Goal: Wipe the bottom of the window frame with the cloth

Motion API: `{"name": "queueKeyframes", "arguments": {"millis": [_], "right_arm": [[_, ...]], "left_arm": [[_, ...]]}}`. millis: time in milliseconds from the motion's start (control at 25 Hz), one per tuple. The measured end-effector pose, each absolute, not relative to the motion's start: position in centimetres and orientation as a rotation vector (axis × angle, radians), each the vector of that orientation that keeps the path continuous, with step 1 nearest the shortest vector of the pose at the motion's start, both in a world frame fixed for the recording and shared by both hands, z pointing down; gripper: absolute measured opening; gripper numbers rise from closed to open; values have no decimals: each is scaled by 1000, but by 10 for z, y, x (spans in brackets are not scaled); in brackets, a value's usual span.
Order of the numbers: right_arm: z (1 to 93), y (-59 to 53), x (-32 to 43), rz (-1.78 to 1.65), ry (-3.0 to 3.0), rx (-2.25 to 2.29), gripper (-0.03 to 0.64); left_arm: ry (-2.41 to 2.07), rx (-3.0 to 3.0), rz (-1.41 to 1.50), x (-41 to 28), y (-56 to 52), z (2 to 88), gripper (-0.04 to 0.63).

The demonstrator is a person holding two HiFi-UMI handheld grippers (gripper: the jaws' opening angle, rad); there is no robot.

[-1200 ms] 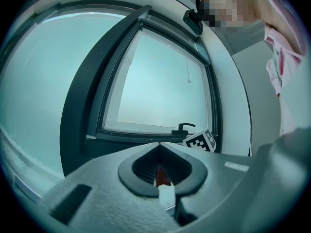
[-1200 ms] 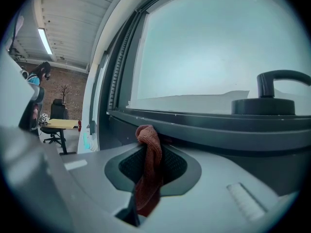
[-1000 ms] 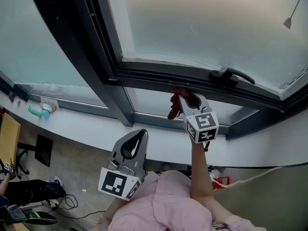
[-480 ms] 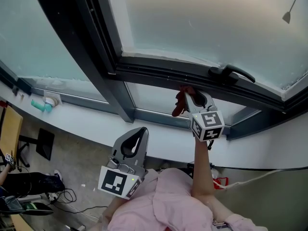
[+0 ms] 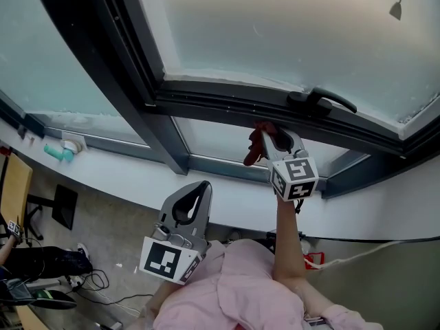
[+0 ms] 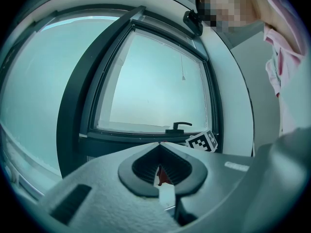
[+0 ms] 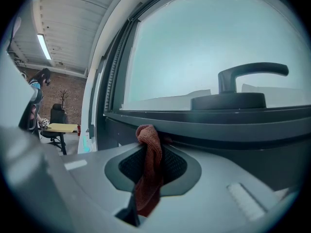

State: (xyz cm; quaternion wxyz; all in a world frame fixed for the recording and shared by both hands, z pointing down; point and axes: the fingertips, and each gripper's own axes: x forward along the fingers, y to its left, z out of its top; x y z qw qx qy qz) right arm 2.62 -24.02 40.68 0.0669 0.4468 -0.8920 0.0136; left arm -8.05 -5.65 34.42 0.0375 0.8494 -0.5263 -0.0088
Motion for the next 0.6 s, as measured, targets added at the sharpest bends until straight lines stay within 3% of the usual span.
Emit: {"name": "queueKeyframes", "arguments": {"millis": [600], "right_arm": [[406, -239, 51, 34, -2689, 1365, 64]], "left_arm": [[-1596, 2619, -7, -58, -62, 346, -2]]}}
